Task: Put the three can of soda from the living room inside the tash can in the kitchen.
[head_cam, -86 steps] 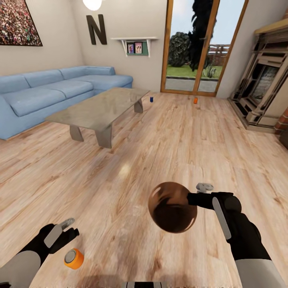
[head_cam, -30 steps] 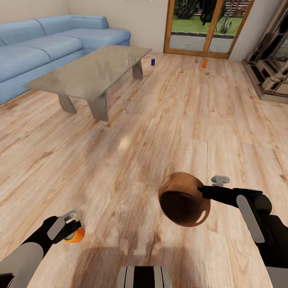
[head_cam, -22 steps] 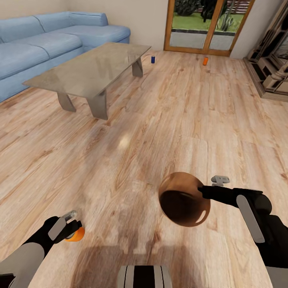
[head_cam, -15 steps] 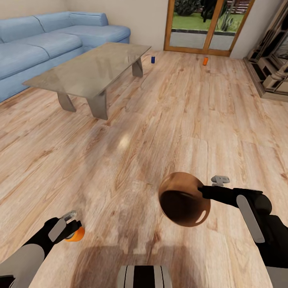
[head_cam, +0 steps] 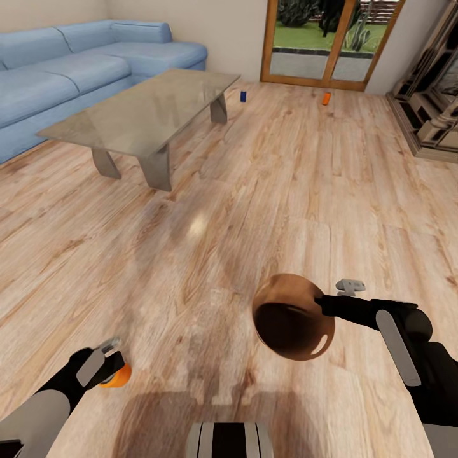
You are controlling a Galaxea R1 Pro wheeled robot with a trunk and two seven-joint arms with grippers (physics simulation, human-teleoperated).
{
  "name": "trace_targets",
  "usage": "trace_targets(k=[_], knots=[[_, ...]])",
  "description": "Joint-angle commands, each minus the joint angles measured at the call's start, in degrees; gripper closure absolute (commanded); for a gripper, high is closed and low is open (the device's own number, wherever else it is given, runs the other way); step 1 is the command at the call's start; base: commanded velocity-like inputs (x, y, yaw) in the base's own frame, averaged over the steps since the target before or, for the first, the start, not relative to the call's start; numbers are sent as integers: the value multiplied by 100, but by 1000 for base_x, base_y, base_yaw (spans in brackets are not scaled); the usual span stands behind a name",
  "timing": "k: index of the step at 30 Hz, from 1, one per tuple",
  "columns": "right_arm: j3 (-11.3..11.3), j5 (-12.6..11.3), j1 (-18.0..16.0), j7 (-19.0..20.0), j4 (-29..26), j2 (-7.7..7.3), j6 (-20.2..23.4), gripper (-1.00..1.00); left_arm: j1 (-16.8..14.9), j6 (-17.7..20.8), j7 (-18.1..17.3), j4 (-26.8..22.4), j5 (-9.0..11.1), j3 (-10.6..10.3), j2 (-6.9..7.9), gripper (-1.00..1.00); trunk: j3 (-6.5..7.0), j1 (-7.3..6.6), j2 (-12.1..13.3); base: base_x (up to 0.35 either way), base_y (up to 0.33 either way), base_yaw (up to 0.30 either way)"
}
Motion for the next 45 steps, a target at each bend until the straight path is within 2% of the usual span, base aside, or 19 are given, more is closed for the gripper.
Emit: trace_targets(k=[1, 19, 23, 27, 30, 31, 32, 33, 35, 37, 38, 40, 43, 44, 45], knots=[[2, -182, 0, 33, -1, 1, 13, 100, 4, 2, -3, 0, -11, 0, -4, 100, 23, -3, 1, 0, 0, 0], [28, -157, -28, -1, 162, 44, 13, 100, 161, 2, -40, -163, 22, 12, -25, 100, 422, -49, 26, 0, 0, 0], [29, -156, -36, -6, 295, 52, 13, 100, 331, 38, -34, -595, 47, 16, -28, 100, 510, -59, 31, 0, 0, 0], [27, -152, -42, -16, 434, 64, 13, 100, 558, 221, 0, -1293, 72, 11, -94, 100, 599, -70, 36, 0, 0, 0], [35, -143, -71, -25, 726, 78, 13, 100, 824, 836, 56, -2484, 62, 10, -297, 100, 666, -77, 40, 0, 0, 0], [46, -139, -76, -27, 817, 81, 13, 100, 976, 1238, 184, -3377, 73, 10, -478, 100, 688, -80, 42, 0, 0, 0], [56, -139, -77, -27, 854, 80, 13, 100, 1054, 1527, 348, -4021, 77, 13, -646, 100, 710, -83, 43, 0, 0, 0], [59, -139, -78, -28, 871, 82, 13, 100, 1084, 1654, 452, -4339, 79, 14, -742, 100, 732, -85, 44, 0, 0, 0], [67, -134, -78, -28, 1070, 86, 13, 100, 1155, 2069, 887, -5388, 88, 7, -1210, 100, 776, -90, 47, 0, 0, 0], [92, -132, -103, -27, 1386, 94, 13, 100, 1188, 2336, 1123, -5948, 111, -2, -1620, 100, 821, -95, 50, 0, 0, 0], [110, -128, -146, -26, 1577, 104, 13, 100, 1204, 2424, 1181, -6151, 158, -27, -1758, 100, 843, -98, 51, 0, 0, 0], [162, -122, -272, -24, 1965, 135, 13, 100, 1253, 2525, 1249, -6517, 378, -202, -1897, 100, 887, -103, 54, 0, 0, 0], [238, -99, -390, -21, 2310, 157, 13, 100, 1315, 2576, 1282, -6785, 761, -365, -1957, 100, 954, -111, 58, 0, 0, 0], [269, -91, -445, -26, 2530, 166, 13, 100, 1333, 2593, 1287, -6863, 1118, -569, -1961, 100, 976, -113, 59, 0, 0, 0], [277, -89, -501, -28, 2639, 170, 13, 100, 1336, 2597, 1288, -6882, 1321, -653, -1957, 100, 998, -116, 60, 0, 0, 0]])
